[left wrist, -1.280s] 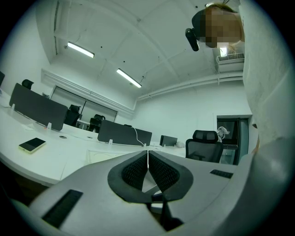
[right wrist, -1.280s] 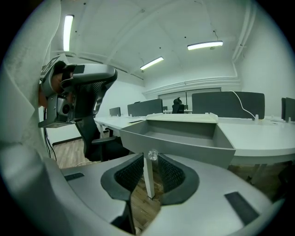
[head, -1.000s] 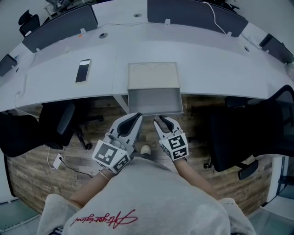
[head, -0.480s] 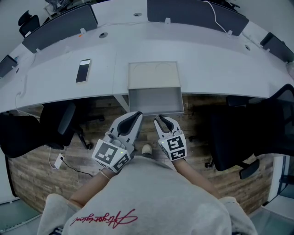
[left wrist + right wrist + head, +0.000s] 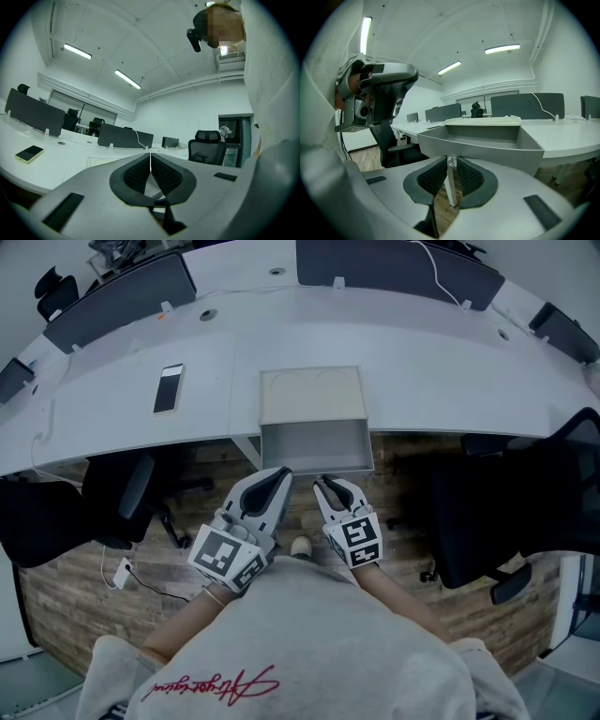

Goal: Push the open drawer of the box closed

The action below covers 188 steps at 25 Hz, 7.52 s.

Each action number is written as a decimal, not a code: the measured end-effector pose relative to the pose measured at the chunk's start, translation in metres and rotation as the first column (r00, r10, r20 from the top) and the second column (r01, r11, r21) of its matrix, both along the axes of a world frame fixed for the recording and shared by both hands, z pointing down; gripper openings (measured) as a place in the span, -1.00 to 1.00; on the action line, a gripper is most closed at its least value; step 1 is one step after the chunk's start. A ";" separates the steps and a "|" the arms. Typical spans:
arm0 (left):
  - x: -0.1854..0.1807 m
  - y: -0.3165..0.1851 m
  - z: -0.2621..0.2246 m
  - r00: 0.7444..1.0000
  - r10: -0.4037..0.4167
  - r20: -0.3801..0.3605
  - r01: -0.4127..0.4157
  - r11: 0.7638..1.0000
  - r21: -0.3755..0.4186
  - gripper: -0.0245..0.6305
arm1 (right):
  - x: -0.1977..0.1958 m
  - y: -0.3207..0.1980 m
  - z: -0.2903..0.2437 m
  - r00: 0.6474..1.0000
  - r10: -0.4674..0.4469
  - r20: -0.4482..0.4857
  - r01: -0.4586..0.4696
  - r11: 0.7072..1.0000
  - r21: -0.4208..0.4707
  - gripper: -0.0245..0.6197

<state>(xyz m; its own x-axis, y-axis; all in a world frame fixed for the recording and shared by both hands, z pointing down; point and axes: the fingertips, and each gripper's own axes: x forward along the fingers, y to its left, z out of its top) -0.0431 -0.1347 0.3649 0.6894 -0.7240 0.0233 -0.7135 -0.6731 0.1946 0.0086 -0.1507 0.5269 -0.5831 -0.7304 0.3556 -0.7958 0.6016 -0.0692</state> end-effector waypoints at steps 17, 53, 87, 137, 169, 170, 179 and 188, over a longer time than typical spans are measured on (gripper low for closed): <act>-0.002 -0.014 -0.004 1.000 0.014 -0.013 -0.014 1.000 0.018 -0.86 | -0.002 -0.006 -0.001 1.000 -0.011 -0.003 0.011 1.000 0.014 -0.70; -0.011 -0.029 -0.008 0.999 0.010 -0.037 -0.009 0.999 0.037 -0.86 | -0.002 -0.029 -0.003 1.000 0.002 0.018 -0.003 1.000 0.003 -0.70; -0.019 -0.048 -0.009 0.999 -0.016 -0.043 0.017 0.999 0.037 -0.86 | -0.001 -0.051 -0.003 0.999 0.008 0.037 -0.007 1.000 -0.007 -0.70; -0.031 -0.062 -0.007 0.998 -0.026 -0.054 0.028 0.999 0.029 -0.86 | -0.001 -0.075 -0.004 0.998 0.040 0.049 -0.040 0.999 -0.011 -0.70; -0.038 -0.070 -0.006 0.997 -0.030 -0.064 0.031 0.999 0.023 -0.86 | -0.001 -0.088 -0.004 0.997 0.056 0.044 -0.056 0.998 -0.011 -0.70; -0.038 -0.070 -0.006 0.997 -0.032 -0.065 0.033 0.999 0.023 -0.86 | 0.000 -0.088 -0.004 0.997 0.057 0.044 -0.057 0.998 -0.011 -0.70; -0.043 -0.070 -0.006 0.997 -0.040 -0.068 0.042 0.999 0.021 -0.86 | -0.001 -0.091 -0.004 0.997 0.063 0.047 -0.062 0.998 -0.013 -0.70; -0.044 -0.071 -0.005 0.998 -0.036 -0.060 0.038 0.999 0.034 -0.86 | -0.001 -0.094 -0.004 0.996 0.067 0.051 -0.067 0.998 -0.010 -0.70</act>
